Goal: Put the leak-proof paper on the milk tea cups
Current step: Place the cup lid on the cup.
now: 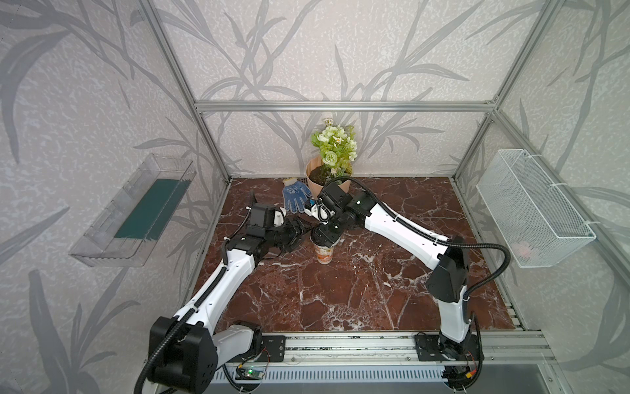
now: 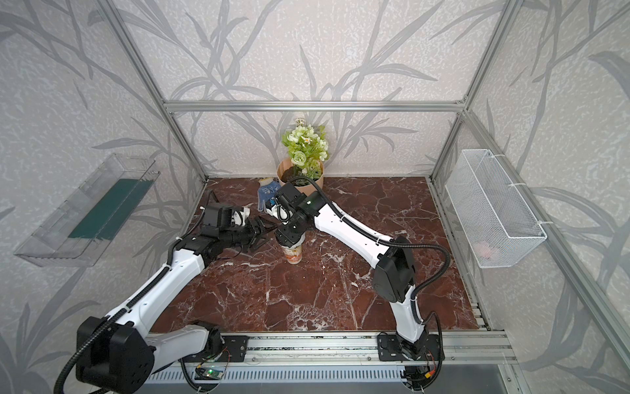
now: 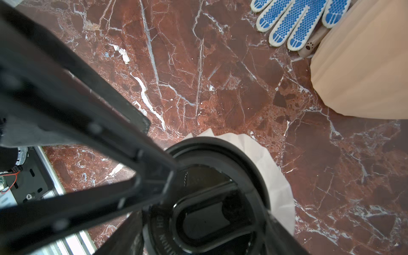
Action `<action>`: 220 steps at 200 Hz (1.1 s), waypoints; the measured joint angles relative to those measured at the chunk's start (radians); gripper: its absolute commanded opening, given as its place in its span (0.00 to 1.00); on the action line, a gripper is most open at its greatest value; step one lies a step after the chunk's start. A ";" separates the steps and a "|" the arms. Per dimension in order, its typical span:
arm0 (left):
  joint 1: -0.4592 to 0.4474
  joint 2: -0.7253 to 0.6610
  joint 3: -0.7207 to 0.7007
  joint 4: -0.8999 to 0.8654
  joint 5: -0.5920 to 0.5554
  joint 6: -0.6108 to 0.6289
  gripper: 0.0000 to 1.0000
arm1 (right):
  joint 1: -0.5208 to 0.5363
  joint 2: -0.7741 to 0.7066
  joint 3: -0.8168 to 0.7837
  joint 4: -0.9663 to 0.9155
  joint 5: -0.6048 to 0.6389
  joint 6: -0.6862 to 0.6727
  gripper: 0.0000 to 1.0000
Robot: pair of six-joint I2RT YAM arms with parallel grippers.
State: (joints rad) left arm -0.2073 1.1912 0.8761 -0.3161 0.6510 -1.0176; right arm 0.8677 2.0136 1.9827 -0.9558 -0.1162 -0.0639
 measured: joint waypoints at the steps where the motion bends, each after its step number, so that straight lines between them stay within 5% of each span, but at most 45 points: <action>1: 0.000 0.001 -0.001 0.001 0.001 0.000 0.70 | 0.000 0.000 0.000 0.000 0.000 0.000 0.74; 138: -0.005 0.071 -0.094 0.163 0.103 -0.015 0.67 | -0.003 0.000 0.000 0.000 -0.006 0.000 0.74; 220: -0.005 0.057 -0.090 0.117 0.102 0.059 0.59 | -0.003 0.002 0.014 -0.011 -0.027 0.006 0.80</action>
State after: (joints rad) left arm -0.2123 1.2484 0.7856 -0.1989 0.7532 -0.9585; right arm 0.8650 2.0155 1.9968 -0.9668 -0.1436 -0.0574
